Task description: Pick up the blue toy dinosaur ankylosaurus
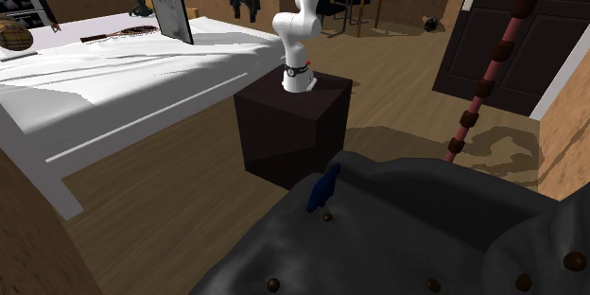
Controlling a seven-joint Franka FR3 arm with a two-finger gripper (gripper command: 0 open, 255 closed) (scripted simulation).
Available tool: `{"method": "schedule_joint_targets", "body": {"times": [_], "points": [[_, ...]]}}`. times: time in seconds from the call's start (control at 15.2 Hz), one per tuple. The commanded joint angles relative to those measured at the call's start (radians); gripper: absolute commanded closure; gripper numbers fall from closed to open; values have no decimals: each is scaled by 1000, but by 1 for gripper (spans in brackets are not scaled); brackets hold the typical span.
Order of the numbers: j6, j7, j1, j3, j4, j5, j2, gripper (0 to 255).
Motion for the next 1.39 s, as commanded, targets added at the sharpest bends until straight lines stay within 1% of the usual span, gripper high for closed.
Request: {"method": "schedule_joint_targets", "body": {"times": [0.0, 0.33, 0.66, 0.99, 1.32], "points": [[0, 0, 0, 0, 0, 0, 0, 0], [122, 71, 37, 63, -54, 46, 84, 0], [246, 139, 74, 126, -78, 85, 199, 0], [369, 204, 107, 189, -70, 115, 341, 0], [481, 273, 133, 249, -32, 126, 503, 0]]}}
